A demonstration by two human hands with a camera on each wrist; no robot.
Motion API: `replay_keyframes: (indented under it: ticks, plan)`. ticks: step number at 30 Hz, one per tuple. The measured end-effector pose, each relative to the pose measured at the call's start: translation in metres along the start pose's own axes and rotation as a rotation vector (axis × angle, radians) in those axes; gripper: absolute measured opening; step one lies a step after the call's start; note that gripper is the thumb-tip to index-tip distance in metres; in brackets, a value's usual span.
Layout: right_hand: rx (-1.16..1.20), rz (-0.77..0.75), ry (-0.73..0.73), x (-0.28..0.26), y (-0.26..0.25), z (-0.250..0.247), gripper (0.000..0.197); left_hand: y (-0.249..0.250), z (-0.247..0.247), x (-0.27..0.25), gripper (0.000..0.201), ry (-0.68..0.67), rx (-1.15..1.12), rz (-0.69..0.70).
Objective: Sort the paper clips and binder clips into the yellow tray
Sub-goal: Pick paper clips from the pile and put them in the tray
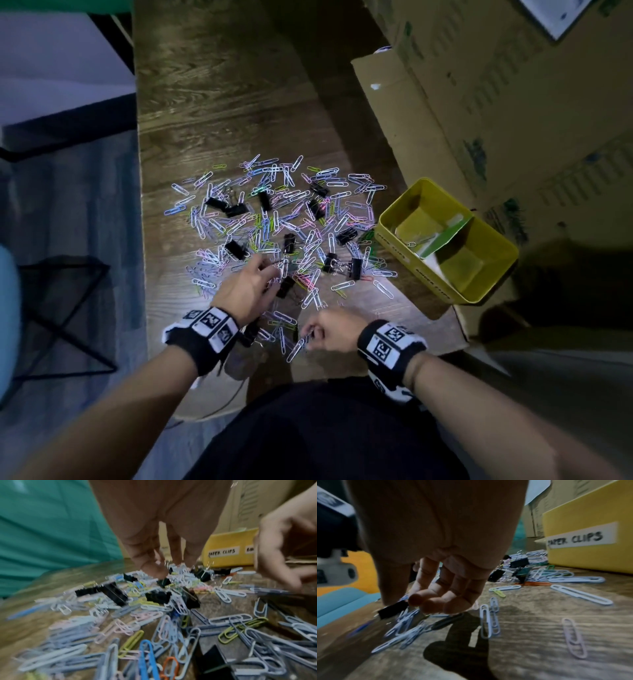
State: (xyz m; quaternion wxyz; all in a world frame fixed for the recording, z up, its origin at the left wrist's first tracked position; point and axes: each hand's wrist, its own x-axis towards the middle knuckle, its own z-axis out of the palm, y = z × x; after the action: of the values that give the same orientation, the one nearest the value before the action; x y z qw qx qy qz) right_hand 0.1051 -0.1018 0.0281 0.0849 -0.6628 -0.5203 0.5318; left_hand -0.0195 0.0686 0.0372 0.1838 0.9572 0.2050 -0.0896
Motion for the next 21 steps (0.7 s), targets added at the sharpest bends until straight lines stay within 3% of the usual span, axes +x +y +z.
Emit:
replay_keyframes:
  ticks: [1,5,8,13,16,21]
  plan:
    - [-0.016,0.000,-0.039,0.003,-0.003,0.004,0.036,-0.004,-0.005,-0.010,0.028,-0.037,0.018,-0.022]
    - [-0.114,-0.050,-0.109,0.016,-0.010,0.014,0.060,-0.014,-0.007,-0.053,0.048,-0.344,0.085,-0.322]
    - [-0.174,-0.043,-0.114,0.022,-0.014,0.017,0.065,-0.011,0.014,-0.071,0.048,-0.385,0.107,-0.360]
    - [-0.138,-0.023,-0.061,0.024,-0.012,0.020,0.052,-0.013,0.030,-0.074,0.019,-0.305,0.010,-0.324]
    - [-0.079,-0.023,-0.037,0.023,-0.007,0.021,0.048,-0.020,0.020,-0.071,0.014,-0.228,-0.039,-0.298]
    - [-0.011,-0.002,0.052,0.012,-0.003,0.014,0.036,-0.047,0.000,-0.047,0.012,0.086,-0.240,-0.507]
